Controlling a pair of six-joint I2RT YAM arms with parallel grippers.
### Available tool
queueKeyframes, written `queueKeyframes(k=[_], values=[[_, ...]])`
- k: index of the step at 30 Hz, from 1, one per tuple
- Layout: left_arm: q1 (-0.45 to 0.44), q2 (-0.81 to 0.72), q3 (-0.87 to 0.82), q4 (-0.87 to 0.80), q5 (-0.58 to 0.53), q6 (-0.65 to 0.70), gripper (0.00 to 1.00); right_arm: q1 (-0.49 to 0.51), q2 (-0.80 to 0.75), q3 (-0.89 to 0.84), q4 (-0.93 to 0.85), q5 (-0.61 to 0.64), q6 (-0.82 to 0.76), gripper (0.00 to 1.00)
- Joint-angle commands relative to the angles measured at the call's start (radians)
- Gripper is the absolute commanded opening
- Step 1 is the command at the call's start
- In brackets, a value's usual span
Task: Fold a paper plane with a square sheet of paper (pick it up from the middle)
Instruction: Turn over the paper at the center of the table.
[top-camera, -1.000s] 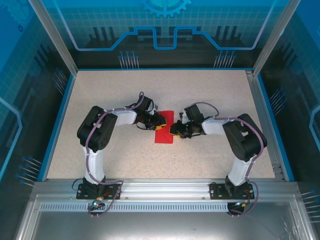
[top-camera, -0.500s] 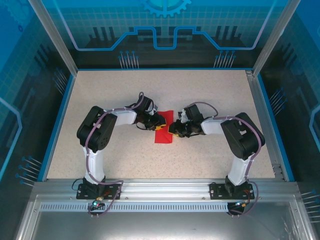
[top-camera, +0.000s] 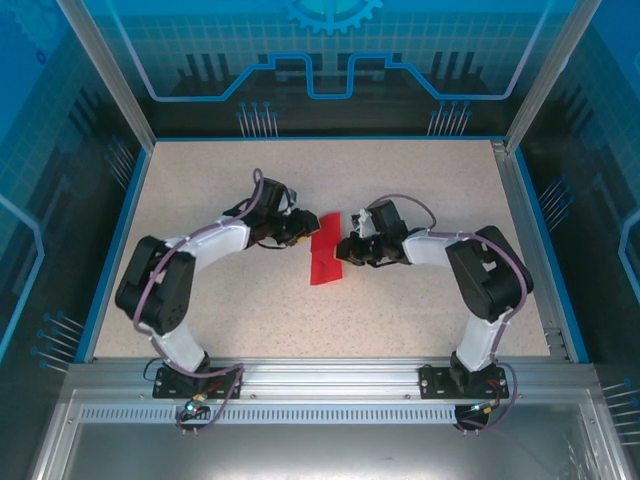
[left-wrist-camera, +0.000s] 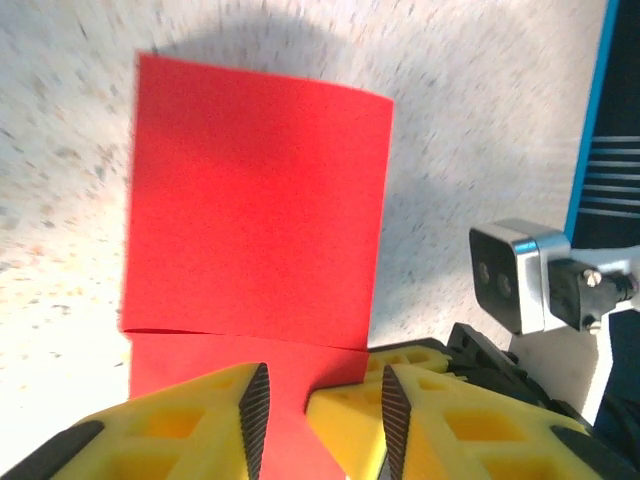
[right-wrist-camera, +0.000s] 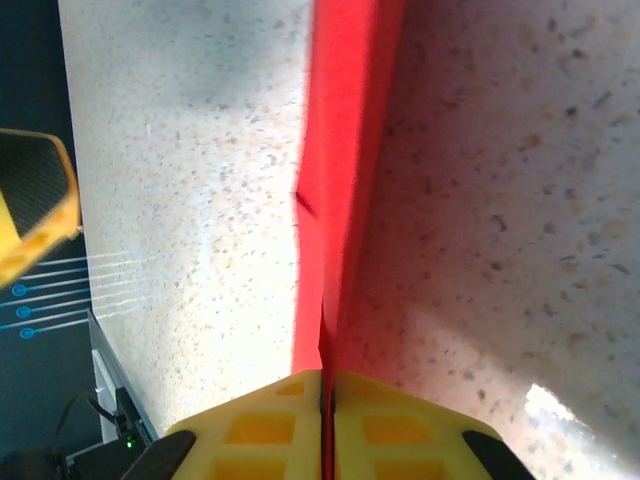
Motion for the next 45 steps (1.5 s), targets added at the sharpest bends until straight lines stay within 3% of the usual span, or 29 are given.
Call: queueKeyframes(k=[1, 6, 14, 20, 26, 32, 36, 39, 41, 43, 45], values=[[0.023, -0.097, -0.039, -0.081, -0.082, 0.030, 0.41, -0.017, -0.112, 0.069, -0.187, 0.027, -0.115, 0.08], [0.040, -0.223, -0.084, -0.146, -0.137, 0.058, 0.47, -0.011, -0.258, 0.145, -0.501, 0.222, -0.241, 0.09], [0.050, -0.366, -0.158, -0.185, -0.212, 0.058, 0.52, 0.055, -0.378, 0.397, -1.060, 0.776, -0.390, 0.11], [0.054, -0.424, -0.169, -0.227, -0.262, 0.056, 0.53, 0.134, -0.283, 0.540, -1.303, 1.117, -0.379, 0.12], [0.054, -0.521, -0.220, -0.288, -0.360, 0.015, 0.56, 0.265, -0.050, 0.638, -1.412, 1.230, -0.276, 0.13], [0.059, -0.603, -0.290, -0.327, -0.447, -0.014, 0.59, 0.402, 0.284, 0.805, -1.464, 1.166, -0.185, 0.14], [0.074, -0.590, -0.279, -0.349, -0.452, -0.008, 0.59, 0.445, 0.407, 0.910, -1.412, 1.032, -0.180, 0.23], [0.083, -0.549, -0.231, -0.372, -0.437, 0.006, 0.59, 0.439, 0.327, 0.861, -1.224, 0.814, -0.208, 0.39], [0.086, -0.514, -0.189, -0.385, -0.417, 0.013, 0.60, 0.410, 0.177, 0.732, -1.031, 0.640, -0.201, 0.58], [0.086, -0.474, -0.152, -0.371, -0.365, 0.026, 0.60, 0.353, 0.014, 0.555, -0.800, 0.448, -0.169, 0.63], [0.086, -0.422, -0.115, -0.349, -0.271, 0.041, 0.60, 0.282, -0.131, 0.369, -0.609, 0.337, -0.111, 0.64]])
